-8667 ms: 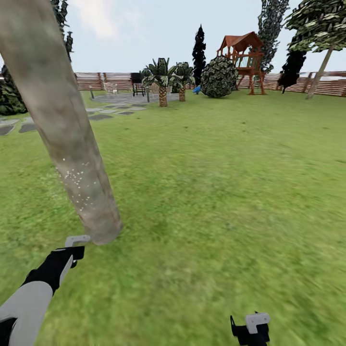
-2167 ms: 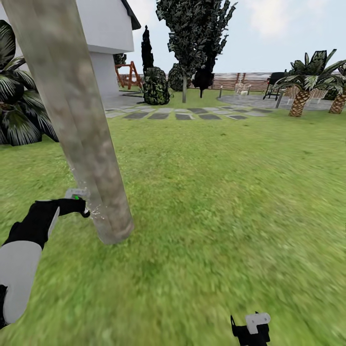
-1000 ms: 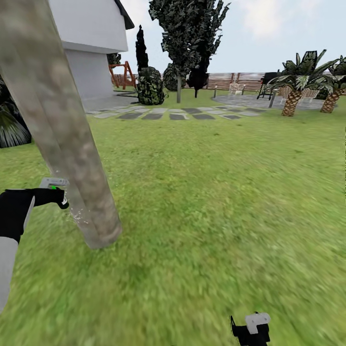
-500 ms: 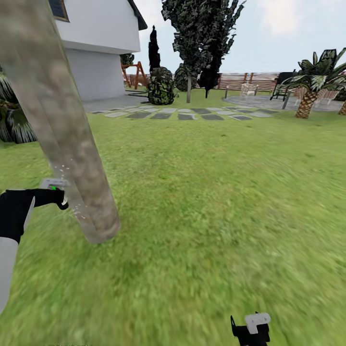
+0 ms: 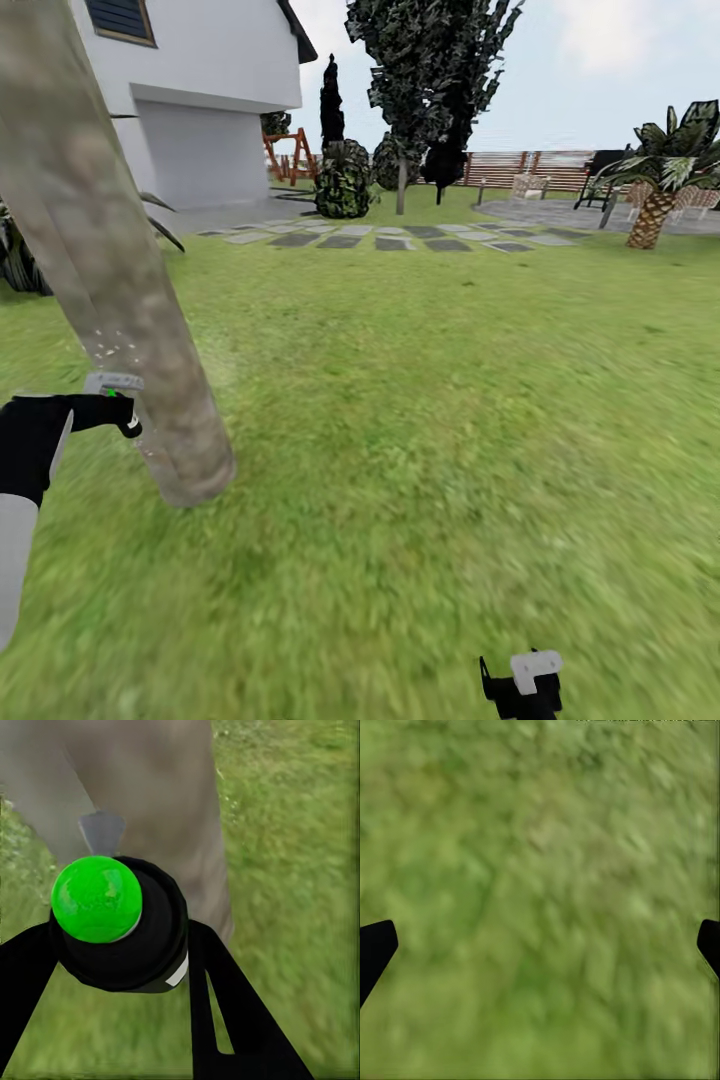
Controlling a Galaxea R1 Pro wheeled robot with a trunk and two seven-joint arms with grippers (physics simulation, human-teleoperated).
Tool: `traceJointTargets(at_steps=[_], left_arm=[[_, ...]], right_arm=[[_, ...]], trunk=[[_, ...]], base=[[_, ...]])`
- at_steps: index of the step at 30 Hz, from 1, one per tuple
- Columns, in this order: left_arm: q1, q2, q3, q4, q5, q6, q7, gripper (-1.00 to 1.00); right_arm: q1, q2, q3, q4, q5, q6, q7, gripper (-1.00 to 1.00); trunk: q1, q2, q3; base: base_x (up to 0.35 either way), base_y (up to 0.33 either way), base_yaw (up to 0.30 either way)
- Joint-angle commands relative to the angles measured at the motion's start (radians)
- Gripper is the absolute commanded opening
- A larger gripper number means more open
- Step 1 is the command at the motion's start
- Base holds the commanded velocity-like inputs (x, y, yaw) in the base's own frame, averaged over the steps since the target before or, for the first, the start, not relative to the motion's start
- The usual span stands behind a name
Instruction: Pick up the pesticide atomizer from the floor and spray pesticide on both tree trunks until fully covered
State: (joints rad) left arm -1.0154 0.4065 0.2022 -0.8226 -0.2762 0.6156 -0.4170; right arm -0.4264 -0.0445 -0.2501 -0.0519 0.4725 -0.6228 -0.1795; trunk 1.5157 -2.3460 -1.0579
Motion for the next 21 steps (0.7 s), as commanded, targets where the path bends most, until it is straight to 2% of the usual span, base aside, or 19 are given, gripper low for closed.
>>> traceJointTargets(at_steps=[1, 14, 17, 21], left_arm=[[0.0, 0.0, 0.002, 0.001, 0.001, 0.0, 0.0, -1.0], [0.004, -0.003, 0.004, 0.009, 0.003, -0.002, 0.007, -1.0], [0.005, -0.003, 0.009, 0.02, 0.003, -0.002, 0.014, -1.0], [0.005, 0.017, 0.019, 0.069, 0.002, -0.003, 0.047, -1.0]], right_arm=[[0.0, 0.0, 0.0, 0.0, 0.0, 0.0, 0.0, 1.0], [0.0, 0.002, 0.0, 0.001, 0.002, 0.001, 0.0, 1.0], [0.0, 0.002, 0.0, 0.001, 0.002, 0.002, 0.0, 1.0], [0.0, 0.002, 0.0, 0.001, 0.002, 0.002, 0.0, 1.0]], trunk=[[0.0, 0.0, 0.0], [0.0, 0.0, 0.0], [0.0, 0.0, 0.0], [0.0, 0.0, 0.0]], base=[[0.0, -0.273, 0.204], [0.05, -0.273, 0.264], [0.092, -0.274, 0.087], [0.093, -0.273, 0.006]])
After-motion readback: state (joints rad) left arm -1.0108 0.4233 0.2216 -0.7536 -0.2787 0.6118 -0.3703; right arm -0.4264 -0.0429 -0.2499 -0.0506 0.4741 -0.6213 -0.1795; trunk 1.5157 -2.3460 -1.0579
